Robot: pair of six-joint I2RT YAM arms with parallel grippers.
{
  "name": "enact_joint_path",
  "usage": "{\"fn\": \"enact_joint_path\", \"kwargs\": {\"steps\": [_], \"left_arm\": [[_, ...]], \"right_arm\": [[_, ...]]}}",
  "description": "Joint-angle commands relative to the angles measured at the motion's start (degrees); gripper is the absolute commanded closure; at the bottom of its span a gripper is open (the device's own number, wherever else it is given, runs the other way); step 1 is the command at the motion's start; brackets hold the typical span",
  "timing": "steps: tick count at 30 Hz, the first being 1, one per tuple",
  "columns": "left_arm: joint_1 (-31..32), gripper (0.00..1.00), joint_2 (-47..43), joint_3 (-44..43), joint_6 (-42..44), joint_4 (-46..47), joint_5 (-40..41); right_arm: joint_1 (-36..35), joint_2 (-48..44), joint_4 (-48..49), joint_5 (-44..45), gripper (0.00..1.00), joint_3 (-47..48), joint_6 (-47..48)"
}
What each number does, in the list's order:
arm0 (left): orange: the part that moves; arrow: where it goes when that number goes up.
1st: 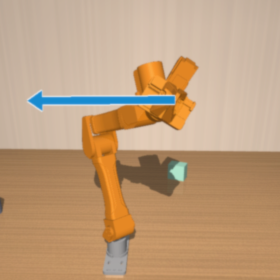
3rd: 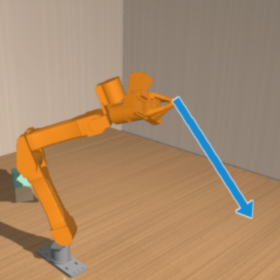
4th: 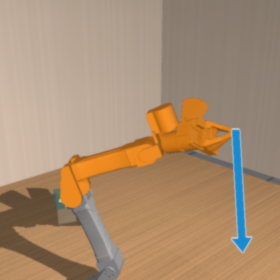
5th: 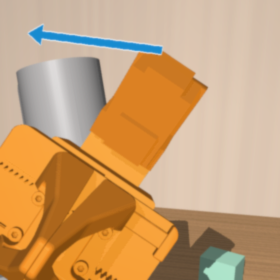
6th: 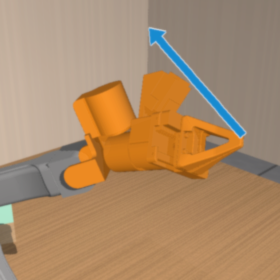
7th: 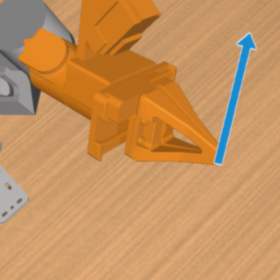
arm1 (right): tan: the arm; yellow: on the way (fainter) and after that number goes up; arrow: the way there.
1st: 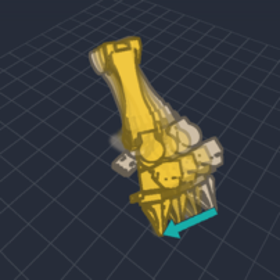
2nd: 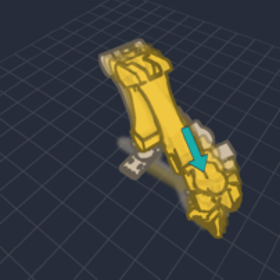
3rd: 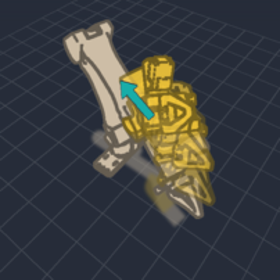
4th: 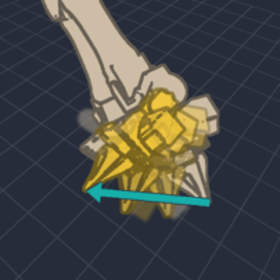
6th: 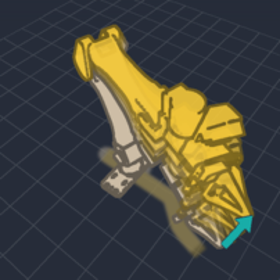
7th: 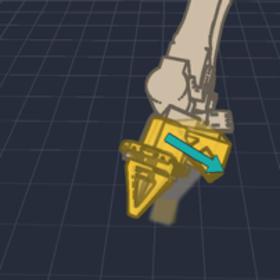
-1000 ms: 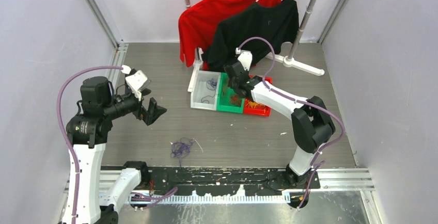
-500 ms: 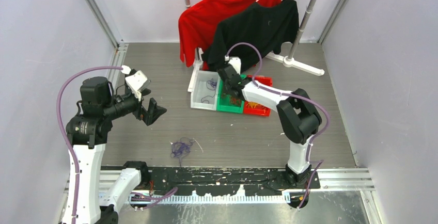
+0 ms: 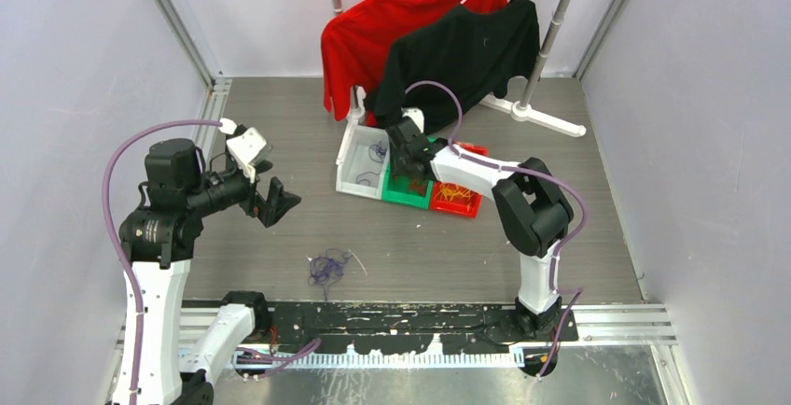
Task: Untangle the cables
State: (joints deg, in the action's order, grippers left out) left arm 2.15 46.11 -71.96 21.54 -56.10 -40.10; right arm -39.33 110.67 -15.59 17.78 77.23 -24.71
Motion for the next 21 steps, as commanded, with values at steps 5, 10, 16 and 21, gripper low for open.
{"fn": "enact_joint_path", "kwargs": {"steps": [5,10,16,21], "left_arm": [[0.0,0.05,-0.9,-0.4,1.3,0.1,-1.0],[0.0,0.05,-1.3,0.1,1.5,-0.1,-1.4],[0.0,0.05,-1.0,0.3,2.0,-0.8,-1.9],[-0.1,0.05,-0.4,2.1,4.8,-3.2,-2.0]], "right_arm": [[2.9,-9.1,-3.6,-15.4,0.56,7.2,-3.0],[4.0,-12.3,-2.1,-15.0,0.62,2.8,-3.6],[5.0,-9.3,-2.9,-13.0,0.75,1.2,-3.1],[5.0,-5.2,-4.0,-9.3,0.83,0.8,-1.3]]}}
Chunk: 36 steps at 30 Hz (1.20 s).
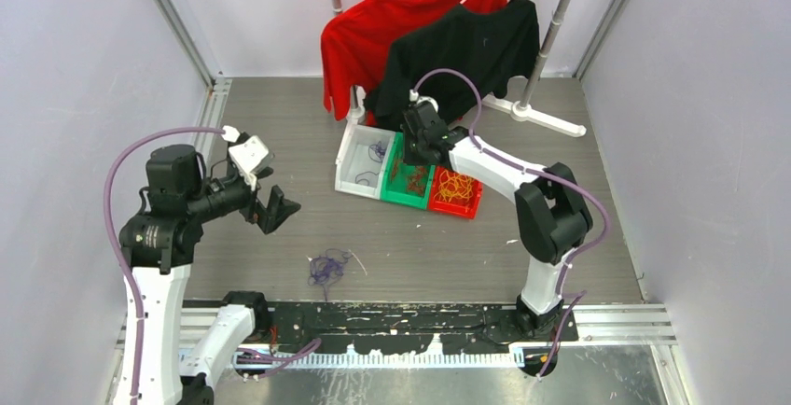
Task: Untangle the cables
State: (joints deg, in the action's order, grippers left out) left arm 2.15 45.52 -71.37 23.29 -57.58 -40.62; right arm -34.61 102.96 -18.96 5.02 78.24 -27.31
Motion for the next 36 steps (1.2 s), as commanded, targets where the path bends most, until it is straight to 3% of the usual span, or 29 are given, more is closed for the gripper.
{"fn": "enact_joint_path", "kwargs": {"steps": [1,5,8,14,21,26,31,36], "left_arm": [[0.0,0.04,1.1,1.6,4.5,-4.1,-2.0],[0.0,0.04,5.2,3.0,10.8,-10.7,-3.5],[-0.1,0.02,7.1,7.7,13.5,-11.1,-3.2],[1.5,0.05,8.6,17.2,16.2,-6.2,-0.7],[10.4,0.16,12.2,25.7,14.8,2.9,6.8],[17.2,0.19,16.0,29.2,15.1,8.6,11.2],[23.0,0.35,22.2,31.1,13.7,15.5,16.4],[24.0,0.39,24.0,25.0,13.7,10.9,12.9]], "right_arm": [[0.3,3.1,-0.8,4.6,0.84,-0.3,1.8],[0.7,2.8,0.1,6.6,0.84,-0.1,2.8],[0.2,-1.4,4.1,7.2,0.74,-2.3,3.5],[-4.7,-11.0,9.6,8.9,0.6,-9.2,7.3],[-11.1,-23.5,17.6,14.3,0.45,-23.3,5.4],[-14.4,-30.3,21.3,17.8,0.43,-32.2,4.5],[-16.0,-35.2,24.0,18.8,0.43,-37.9,1.0],[-17.6,-36.7,23.4,20.0,0.44,-39.4,-0.2]]}}
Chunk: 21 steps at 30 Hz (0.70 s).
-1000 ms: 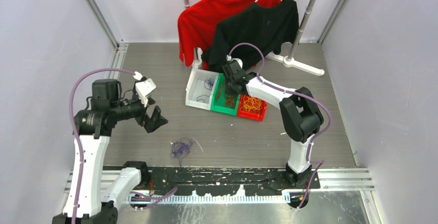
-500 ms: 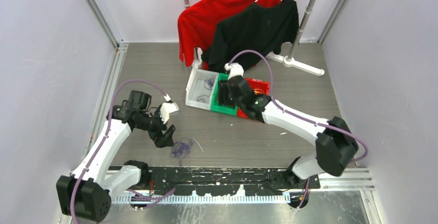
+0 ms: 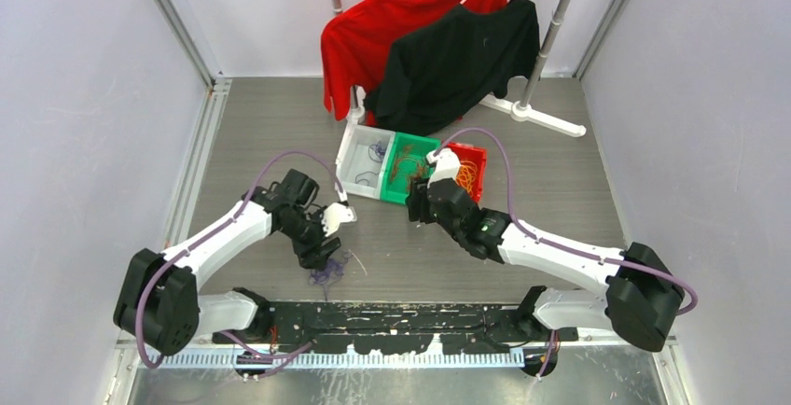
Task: Untangle the cables
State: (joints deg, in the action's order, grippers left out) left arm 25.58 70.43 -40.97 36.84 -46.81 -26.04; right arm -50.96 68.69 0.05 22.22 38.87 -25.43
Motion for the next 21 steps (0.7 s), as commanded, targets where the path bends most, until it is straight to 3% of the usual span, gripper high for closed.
{"fn": "enact_joint_path", "kwargs": {"steps": [1,5,8,17,21], "left_arm": [[0.6,0.37,-1.6,-6.4,1.5,-2.1,-3.1],[0.7,0.33,-2.8,-8.8,6.3,-8.9,-7.4],[1.4,0.32,-1.3,-9.2,4.3,-9.3,-7.7],[9.1,0.33,7.5,-8.1,-6.4,-1.0,5.1],[9.5,0.37,9.1,-8.3,-7.7,-0.7,6.3]], "right_arm": [[-1.4,-2.5,4.3,3.0,0.44,-0.2,-2.2],[-1.7,-3.0,4.3,4.1,0.45,-0.6,-2.5],[-1.7,-3.2,4.2,4.9,0.46,-0.7,-2.6],[-1.8,-4.5,2.0,8.8,0.48,-0.5,-3.1],[-1.9,-4.9,2.1,9.2,0.5,-0.9,-3.6]]}}
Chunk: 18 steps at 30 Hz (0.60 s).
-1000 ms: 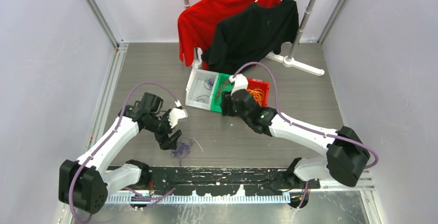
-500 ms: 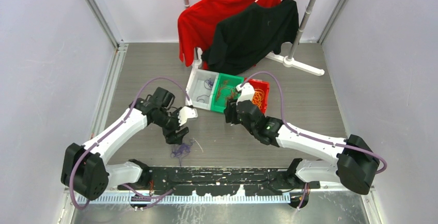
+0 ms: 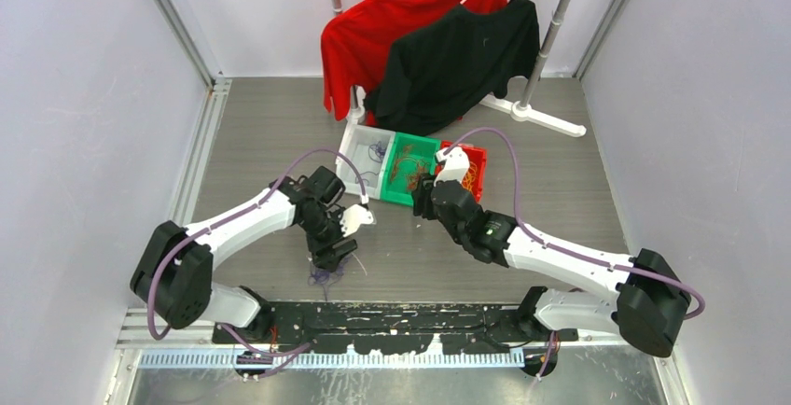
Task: Untangle the cables
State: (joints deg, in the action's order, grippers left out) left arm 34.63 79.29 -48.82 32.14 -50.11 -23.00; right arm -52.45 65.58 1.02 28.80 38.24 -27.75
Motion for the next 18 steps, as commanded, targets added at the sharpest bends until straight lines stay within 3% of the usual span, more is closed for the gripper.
{"fn": "enact_joint_path", "kwargs": {"steps": [1,4,7,11,18], "left_arm": [[0.5,0.39,0.5,-0.5,-3.0,2.6,3.2],[0.5,0.48,0.6,-0.5,-3.2,2.6,3.7],[0.5,0.66,0.7,-1.1,-3.8,4.0,3.8],[0.5,0.82,0.6,-1.2,-4.0,3.9,3.4],[0.5,0.99,-0.5,-2.0,-3.9,1.1,3.2]], "right_arm": [[-0.5,-1.8,1.2,2.7,0.51,-0.4,-1.4],[-0.4,-1.9,1.2,2.9,0.54,-0.4,-1.6],[-0.6,-1.8,1.2,2.8,0.56,-0.1,-1.9],[-0.8,-1.8,1.3,2.9,0.59,-0.1,-2.0],[-0.8,-2.9,1.0,3.7,0.62,-0.5,-2.0]]}}
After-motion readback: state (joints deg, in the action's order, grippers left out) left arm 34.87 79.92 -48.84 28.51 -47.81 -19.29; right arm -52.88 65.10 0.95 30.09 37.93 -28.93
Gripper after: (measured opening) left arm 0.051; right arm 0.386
